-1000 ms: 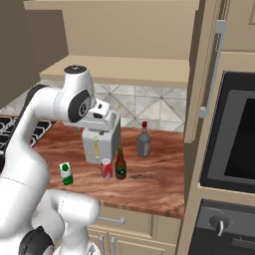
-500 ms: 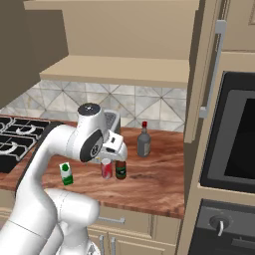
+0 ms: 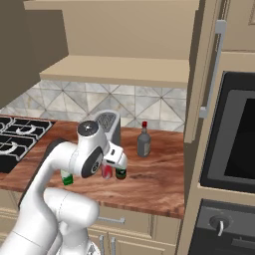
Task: Sort all alcoholic drinks to one cabinet, and non-alcoholic drinks to the other.
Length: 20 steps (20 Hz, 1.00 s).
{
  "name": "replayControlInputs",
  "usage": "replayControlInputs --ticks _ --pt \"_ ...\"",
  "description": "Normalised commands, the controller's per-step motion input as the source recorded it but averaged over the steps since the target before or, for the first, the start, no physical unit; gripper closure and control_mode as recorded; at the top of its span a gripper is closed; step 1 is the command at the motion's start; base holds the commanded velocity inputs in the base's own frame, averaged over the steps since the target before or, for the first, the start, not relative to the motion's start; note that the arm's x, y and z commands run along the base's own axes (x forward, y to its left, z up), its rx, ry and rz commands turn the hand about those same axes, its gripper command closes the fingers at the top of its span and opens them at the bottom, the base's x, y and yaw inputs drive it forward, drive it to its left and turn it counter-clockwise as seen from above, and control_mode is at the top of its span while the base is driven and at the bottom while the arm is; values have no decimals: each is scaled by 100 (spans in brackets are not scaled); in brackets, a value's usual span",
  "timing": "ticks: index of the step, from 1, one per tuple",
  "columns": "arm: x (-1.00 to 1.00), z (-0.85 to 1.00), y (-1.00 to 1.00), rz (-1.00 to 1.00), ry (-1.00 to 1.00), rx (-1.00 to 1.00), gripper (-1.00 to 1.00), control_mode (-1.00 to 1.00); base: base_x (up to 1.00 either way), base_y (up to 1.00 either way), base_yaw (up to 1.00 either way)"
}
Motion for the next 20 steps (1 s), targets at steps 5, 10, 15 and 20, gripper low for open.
replayControlInputs --ticks 5,10,15,20 --pt "30 -6 -3 0 0 1 -100 -100 0 0 0" --pt "27 -7 -4 0 0 3 -100 -100 0 0 0" --pt "27 -8 -10 0 0 3 -100 -100 0 0 0" --pt "24 -22 -6 0 0 1 -100 -100 0 0 0"
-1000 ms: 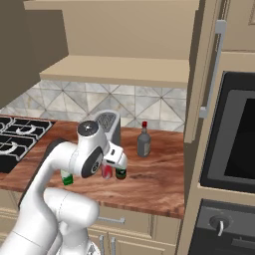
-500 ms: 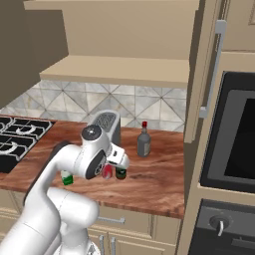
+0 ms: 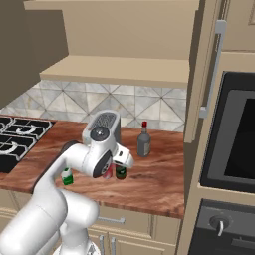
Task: Sort all alcoholic drinks to one cabinet, and non-alcoholic drinks to the other.
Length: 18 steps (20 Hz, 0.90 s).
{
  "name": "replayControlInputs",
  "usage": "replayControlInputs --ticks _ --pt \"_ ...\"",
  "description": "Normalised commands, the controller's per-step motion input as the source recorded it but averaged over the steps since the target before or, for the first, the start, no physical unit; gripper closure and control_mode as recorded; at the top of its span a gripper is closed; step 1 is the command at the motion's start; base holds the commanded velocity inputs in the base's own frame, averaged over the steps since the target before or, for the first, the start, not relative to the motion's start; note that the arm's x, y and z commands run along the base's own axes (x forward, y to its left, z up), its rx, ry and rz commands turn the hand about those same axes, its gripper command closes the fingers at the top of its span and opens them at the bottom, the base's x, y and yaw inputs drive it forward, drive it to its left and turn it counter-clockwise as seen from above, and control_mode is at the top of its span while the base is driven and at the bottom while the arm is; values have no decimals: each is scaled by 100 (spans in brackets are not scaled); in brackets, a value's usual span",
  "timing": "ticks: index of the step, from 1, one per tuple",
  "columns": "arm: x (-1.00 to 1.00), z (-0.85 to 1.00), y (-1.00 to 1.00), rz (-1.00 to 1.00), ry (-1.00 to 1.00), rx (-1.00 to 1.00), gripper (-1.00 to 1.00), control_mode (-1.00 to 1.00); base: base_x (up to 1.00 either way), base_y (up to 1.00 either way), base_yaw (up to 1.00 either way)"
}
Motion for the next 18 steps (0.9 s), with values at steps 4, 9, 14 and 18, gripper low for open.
replayControlInputs --ticks 4,9,14,18 --pt "16 -25 -8 0 0 1 -100 -100 0 0 0" --pt "15 -24 -4 0 0 0 -100 -100 0 0 0" --pt "11 -19 -2 0 0 0 -100 -100 0 0 0" --pt "9 -5 0 0 0 0 -100 -100 0 0 0"
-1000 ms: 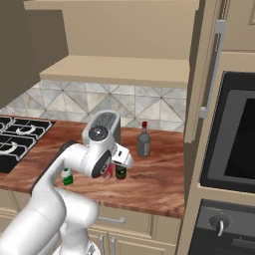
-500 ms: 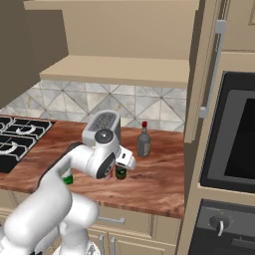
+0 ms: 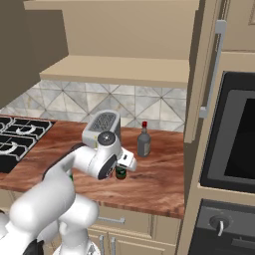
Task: Sort all alcoholic drinks to one cabinet, and non-alcoholic drinks to the other.
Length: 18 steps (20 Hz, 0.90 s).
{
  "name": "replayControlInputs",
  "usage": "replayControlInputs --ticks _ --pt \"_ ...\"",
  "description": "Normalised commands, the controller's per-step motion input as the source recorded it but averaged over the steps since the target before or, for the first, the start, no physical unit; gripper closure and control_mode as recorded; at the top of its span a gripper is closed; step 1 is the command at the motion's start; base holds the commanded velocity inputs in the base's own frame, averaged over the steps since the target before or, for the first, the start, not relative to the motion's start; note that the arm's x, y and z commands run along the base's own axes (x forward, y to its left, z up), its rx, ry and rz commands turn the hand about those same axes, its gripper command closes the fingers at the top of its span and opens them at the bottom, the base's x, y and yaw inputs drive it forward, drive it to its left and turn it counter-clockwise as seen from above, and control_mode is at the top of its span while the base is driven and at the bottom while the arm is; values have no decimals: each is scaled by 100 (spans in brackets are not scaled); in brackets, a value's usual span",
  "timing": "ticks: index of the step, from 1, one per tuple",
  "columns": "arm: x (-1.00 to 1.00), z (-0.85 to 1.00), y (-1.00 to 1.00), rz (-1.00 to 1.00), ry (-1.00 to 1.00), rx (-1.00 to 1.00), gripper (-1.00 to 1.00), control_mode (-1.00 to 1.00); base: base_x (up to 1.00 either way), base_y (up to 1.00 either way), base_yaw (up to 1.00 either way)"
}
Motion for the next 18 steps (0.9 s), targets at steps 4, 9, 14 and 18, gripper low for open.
replayControlInputs --ticks 4,9,14,18 --pt "6 0 -1 0 -1 0 -100 -100 0 0 0" --pt "2 0 -7 0 -1 1 -100 -100 0 0 0" --pt "2 -5 -3 0 0 0 -100 -100 0 0 0" --pt "6 -4 0 0 0 0 -100 -100 0 0 0"
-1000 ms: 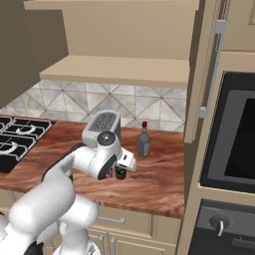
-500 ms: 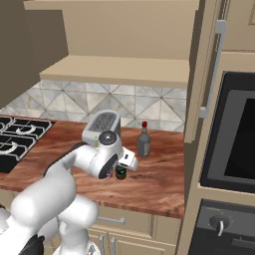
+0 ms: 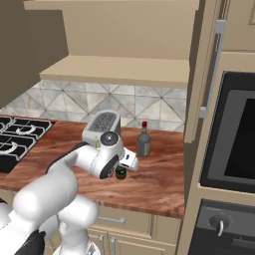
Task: Sort all alcoholic drinks to one cabinet, and non-alcoholic drinks to the other.
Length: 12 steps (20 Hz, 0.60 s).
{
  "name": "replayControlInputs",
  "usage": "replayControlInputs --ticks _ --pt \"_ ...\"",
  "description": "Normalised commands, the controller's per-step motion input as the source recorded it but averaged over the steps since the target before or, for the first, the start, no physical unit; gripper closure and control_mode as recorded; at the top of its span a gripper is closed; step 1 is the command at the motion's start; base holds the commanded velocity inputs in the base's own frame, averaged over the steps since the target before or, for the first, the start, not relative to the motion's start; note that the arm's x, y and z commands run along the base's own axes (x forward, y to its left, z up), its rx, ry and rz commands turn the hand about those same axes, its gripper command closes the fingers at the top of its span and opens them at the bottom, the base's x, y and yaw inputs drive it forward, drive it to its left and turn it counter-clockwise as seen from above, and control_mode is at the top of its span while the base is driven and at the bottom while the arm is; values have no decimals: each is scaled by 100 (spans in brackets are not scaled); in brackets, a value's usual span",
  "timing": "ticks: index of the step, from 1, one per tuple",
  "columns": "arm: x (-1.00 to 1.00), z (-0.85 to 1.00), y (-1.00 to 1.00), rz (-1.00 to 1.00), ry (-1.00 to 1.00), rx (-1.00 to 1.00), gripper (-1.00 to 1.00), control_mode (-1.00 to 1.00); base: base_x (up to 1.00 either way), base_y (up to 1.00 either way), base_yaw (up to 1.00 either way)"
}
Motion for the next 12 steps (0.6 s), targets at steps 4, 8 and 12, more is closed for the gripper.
replayControlInputs --ticks 4,8,12 --pt "5 -4 0 0 0 0 -100 -100 0 0 0" --pt "8 -3 0 0 0 0 -100 -100 0 0 0" --pt "10 -2 0 0 0 0 -100 -100 0 0 0"
